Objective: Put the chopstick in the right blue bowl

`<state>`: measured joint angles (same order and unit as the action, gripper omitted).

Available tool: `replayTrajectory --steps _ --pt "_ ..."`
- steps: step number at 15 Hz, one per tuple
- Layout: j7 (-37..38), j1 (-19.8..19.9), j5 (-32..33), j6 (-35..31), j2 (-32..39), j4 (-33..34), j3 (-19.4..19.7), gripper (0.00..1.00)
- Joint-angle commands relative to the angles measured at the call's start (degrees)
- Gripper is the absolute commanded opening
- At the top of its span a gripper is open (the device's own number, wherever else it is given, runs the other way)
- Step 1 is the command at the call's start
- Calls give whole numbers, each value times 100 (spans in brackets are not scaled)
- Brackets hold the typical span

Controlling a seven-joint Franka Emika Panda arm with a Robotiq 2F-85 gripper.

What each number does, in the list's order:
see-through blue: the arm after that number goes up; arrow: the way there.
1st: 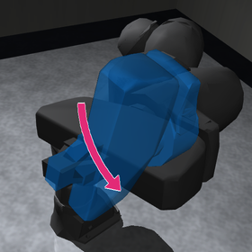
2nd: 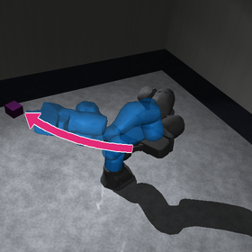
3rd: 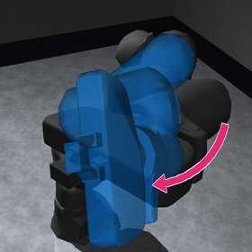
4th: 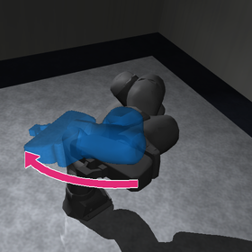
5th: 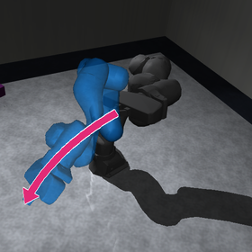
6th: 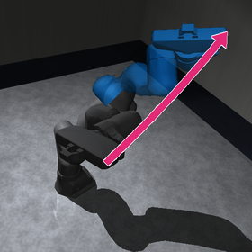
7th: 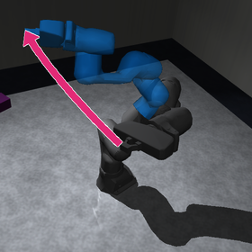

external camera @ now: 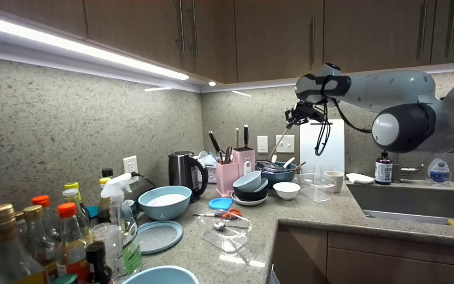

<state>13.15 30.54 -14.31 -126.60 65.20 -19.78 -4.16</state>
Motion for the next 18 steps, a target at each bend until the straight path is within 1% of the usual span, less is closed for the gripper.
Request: replayTrajectory --steps 1,6,11,13,14,16,17,18 --pt "-227 -101 -38 -123 -69 -17 -101 2" --pt "-158 -249 26 -108 -115 -56 -49 2" --pt "-505 -332 215 604 -277 -159 52 2" --pt "-626 -286 171 781 -300 -121 -3 2" --pt "-683 -235 71 845 -312 -99 -90 2" --pt "-521 -165 19 798 -338 -63 -101 2" --pt "-433 -279 114 616 -237 -79 -11 6" --pt "-433 -250 108 622 -259 -77 -17 6"
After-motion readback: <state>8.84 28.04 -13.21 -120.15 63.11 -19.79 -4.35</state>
